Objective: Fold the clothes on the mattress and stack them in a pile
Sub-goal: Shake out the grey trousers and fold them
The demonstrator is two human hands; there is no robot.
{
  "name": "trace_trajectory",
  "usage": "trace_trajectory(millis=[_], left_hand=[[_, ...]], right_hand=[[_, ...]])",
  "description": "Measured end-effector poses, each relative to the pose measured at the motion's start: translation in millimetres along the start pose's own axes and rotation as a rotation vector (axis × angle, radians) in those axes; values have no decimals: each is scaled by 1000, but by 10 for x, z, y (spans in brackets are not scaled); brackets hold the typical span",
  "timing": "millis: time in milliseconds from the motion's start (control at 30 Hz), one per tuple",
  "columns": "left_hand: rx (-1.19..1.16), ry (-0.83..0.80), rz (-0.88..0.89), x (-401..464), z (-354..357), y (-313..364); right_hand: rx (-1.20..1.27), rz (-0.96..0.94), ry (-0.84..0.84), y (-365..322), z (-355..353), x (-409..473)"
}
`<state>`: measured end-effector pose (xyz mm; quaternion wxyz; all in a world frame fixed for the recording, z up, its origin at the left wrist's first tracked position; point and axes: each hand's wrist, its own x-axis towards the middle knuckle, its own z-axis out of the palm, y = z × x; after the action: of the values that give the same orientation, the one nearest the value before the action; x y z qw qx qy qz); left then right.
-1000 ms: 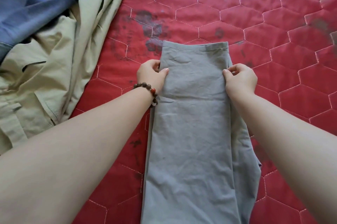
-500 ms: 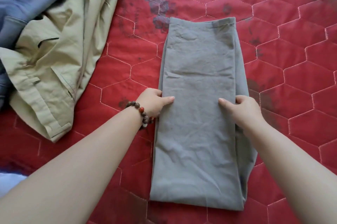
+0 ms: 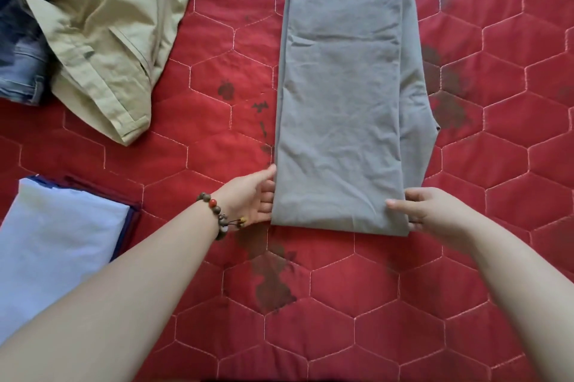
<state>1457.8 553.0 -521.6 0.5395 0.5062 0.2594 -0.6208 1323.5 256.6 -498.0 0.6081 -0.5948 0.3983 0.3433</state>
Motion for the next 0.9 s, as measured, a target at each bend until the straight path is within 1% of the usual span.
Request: trace_trajectory(millis=[67, 133, 233, 267, 300, 333, 367, 400, 433, 467, 500, 533, 567, 600, 633, 700, 767, 833, 900], left_hand=[[16, 23, 122, -3, -6, -128], [78, 78, 207, -8, 0, -223], [229, 278, 238, -46, 74, -323], [281, 356, 264, -66, 117, -338], [367, 464, 316, -85, 156, -340], [504, 614, 407, -101, 184, -338], [673, 777, 542, -117, 221, -336], [842, 905, 718, -133, 275, -327], [992, 953, 901, -123, 352, -317], [1126, 916, 1036, -71, 448, -305], [1277, 835, 1096, 18, 552, -292], [1445, 753, 1075, 124, 655, -286], [1599, 704, 998, 242, 732, -298], [1714, 693, 897, 354, 753, -327], [1777, 706, 827, 438, 717, -367], [1807, 730, 803, 514, 588, -473], [1777, 757, 819, 506, 519, -537], [1745, 800, 785, 493, 511, -562], [1751, 831, 740, 469, 550, -563]], right_hand=[[-74, -69, 39, 60, 1, -24], [-129, -121, 126, 116, 44, -48], [-305, -116, 298, 194, 185, -85], [-390, -105, 379, 200, 236, -108], [-470, -108, 499, 191, 290, -132], [-543, -136, 661, 180, 351, -150], [-615, -219, 836, 167, 428, -163], [-684, -369, 975, 145, 531, -159], [-748, -527, 1033, 110, 657, -124], [-808, -652, 1005, 63, 804, -54], [-868, -740, 902, 20, 950, 57], [-925, -792, 774, -18, 1088, 182], [-978, -812, 665, -41, 1194, 298], [-1025, -810, 603, -33, 1258, 400], [-1070, -796, 587, 10, 1264, 481], [-1157, -743, 630, 166, 1159, 552], [-1220, -677, 681, 308, 986, 535], [-1259, -588, 713, 400, 816, 473], [-1238, -477, 758, 432, 688, 380]])
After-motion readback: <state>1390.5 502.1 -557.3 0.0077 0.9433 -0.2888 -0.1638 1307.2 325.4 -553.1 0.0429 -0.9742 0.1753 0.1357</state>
